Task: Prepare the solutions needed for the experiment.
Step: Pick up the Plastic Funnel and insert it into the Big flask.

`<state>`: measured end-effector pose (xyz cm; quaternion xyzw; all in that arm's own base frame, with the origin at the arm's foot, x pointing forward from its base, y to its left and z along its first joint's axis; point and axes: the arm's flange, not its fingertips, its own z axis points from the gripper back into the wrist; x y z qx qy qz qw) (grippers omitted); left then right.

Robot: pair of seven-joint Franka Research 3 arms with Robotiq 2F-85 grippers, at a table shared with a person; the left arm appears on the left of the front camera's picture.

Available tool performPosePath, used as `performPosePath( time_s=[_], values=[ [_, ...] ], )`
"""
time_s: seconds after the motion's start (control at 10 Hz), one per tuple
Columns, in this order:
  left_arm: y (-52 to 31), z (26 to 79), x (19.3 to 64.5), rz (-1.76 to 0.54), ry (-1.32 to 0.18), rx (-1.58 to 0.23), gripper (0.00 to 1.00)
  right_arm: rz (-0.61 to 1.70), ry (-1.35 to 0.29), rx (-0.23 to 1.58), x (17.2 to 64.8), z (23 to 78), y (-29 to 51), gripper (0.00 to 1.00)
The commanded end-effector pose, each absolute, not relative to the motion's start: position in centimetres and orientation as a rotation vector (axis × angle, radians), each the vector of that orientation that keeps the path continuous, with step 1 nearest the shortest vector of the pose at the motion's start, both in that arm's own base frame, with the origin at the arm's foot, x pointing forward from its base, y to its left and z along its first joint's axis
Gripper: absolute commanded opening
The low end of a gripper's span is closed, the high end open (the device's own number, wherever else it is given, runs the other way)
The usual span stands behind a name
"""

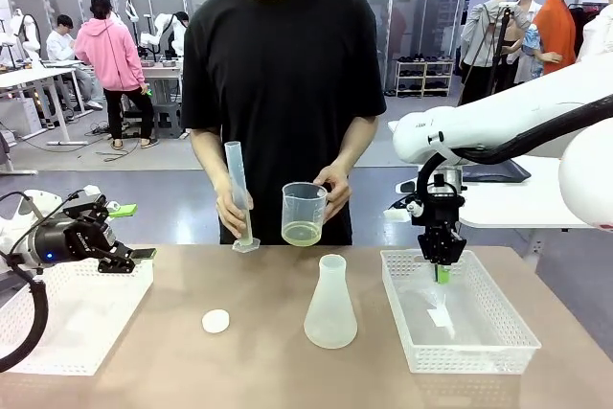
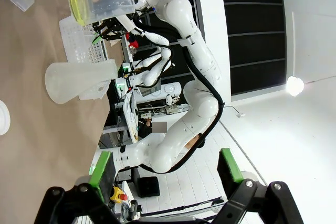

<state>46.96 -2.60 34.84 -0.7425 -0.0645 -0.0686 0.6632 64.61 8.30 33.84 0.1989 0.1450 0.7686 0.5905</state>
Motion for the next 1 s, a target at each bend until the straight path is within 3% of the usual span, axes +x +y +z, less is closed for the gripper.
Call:
performPosePath(
  time_s=[0.0,0.3,0.9],
  values=[
    [-2.7,34.9,47.0,-0.151,-0.158,-1.688,1.0,1.806,0.335,0.472,65.3,33.7,8.1,0.0],
    [-2.7,34.9,47.0,-0.151,-0.158,-1.688,1.0,1.763,0.282,0.498,64.8,34.2,8.2,0.0],
    [-2.7,34.9,47.0,-0.151,-0.158,-1.688,1.0,1.649,0.095,0.163,58.4,44.6,10.4,0.0]
  ],
)
